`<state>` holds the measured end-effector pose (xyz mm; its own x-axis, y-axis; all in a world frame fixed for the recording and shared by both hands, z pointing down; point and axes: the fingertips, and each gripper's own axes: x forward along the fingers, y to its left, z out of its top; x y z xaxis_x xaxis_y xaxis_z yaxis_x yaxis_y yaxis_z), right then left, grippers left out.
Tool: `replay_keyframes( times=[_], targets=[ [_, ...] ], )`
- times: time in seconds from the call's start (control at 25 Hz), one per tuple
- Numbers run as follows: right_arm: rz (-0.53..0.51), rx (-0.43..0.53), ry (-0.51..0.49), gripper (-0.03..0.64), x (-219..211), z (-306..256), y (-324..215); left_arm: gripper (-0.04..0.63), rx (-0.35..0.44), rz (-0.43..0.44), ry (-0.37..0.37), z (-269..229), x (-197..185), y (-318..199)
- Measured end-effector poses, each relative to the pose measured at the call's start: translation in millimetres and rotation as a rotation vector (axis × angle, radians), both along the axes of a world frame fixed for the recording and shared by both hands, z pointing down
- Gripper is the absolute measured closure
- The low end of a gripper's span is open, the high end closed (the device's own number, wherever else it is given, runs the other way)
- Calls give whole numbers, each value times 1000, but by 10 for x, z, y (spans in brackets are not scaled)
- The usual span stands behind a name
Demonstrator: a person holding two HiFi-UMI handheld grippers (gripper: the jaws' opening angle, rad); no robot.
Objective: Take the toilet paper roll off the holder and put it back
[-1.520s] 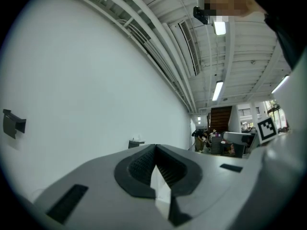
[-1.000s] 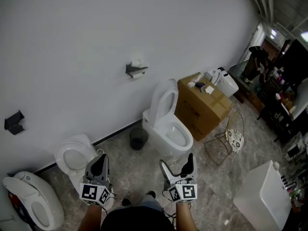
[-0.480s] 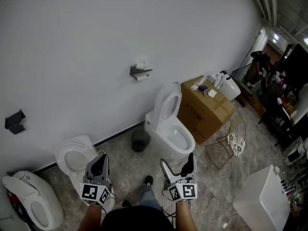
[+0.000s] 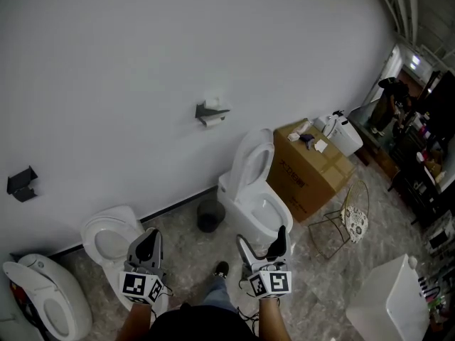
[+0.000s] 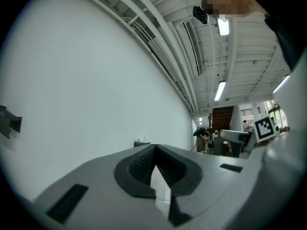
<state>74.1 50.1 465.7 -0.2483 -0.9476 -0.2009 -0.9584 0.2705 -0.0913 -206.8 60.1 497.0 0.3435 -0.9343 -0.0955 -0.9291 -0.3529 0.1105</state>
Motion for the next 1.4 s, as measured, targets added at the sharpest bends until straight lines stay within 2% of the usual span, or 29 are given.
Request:
replay_keyframes(
  times=[0.2, 0.36, 0.64, 1.12, 1.4],
  targets=[
    [-6, 0, -4, 35, 159, 19, -389, 592, 0, -24, -12, -76, 149, -349],
    [-6, 12, 38, 35, 309, -16, -721, 592, -7, -27, -15, -13, 328, -694],
    [-28, 28, 9, 35, 654, -99, -1461, 592, 4, -41, -34, -88, 645, -1411],
    [-107, -7, 24, 35, 1022, -100, -2729, 592, -10, -139, -59, -216, 1012, -2450],
    [-165, -24, -8, 35, 1238, -98, -3330, 592, -1, -199, -40, -363, 1254, -2880]
  ],
)
